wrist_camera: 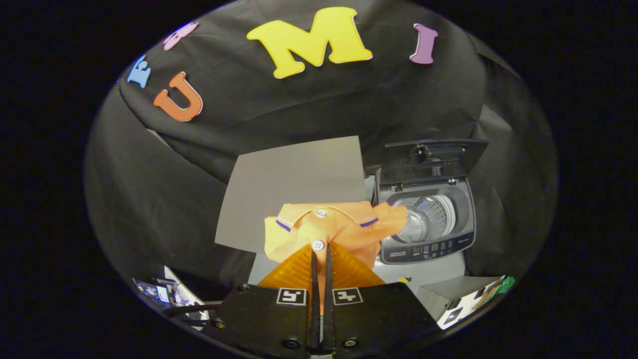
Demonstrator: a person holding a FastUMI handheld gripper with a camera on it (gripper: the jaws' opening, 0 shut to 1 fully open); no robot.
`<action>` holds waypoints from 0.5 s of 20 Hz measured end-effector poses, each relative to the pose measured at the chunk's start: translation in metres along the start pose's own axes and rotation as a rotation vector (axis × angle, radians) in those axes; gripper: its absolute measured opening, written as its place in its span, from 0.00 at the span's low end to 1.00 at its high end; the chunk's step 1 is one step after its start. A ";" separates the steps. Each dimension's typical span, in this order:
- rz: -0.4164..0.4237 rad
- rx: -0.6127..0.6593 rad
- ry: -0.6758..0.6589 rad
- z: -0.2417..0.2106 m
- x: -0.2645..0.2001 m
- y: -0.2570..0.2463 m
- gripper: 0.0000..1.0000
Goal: Put the clothes into the washing machine and then close the washing machine lid.
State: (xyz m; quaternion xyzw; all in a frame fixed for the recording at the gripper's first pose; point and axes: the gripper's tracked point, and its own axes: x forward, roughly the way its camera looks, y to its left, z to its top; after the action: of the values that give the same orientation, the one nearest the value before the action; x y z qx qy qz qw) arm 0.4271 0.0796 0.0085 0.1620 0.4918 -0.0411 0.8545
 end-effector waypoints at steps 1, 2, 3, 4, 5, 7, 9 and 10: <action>-0.001 0.001 -0.010 0.004 -0.002 -0.006 0.06; 0.000 0.003 -0.019 0.005 -0.003 -0.013 0.06; 0.003 0.003 -0.026 0.007 -0.004 -0.019 0.06; 0.005 0.004 -0.033 0.008 -0.005 -0.025 0.06; 0.009 0.003 -0.037 0.010 -0.005 -0.033 0.06; 0.014 0.000 -0.042 0.015 -0.005 -0.049 0.06; 0.025 0.015 -0.039 0.025 -0.007 -0.068 0.06; 0.031 0.023 -0.038 0.028 -0.008 -0.076 0.06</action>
State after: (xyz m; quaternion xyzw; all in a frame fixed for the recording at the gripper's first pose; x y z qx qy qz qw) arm 0.4286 -0.0014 0.0108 0.1783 0.4723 -0.0367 0.8624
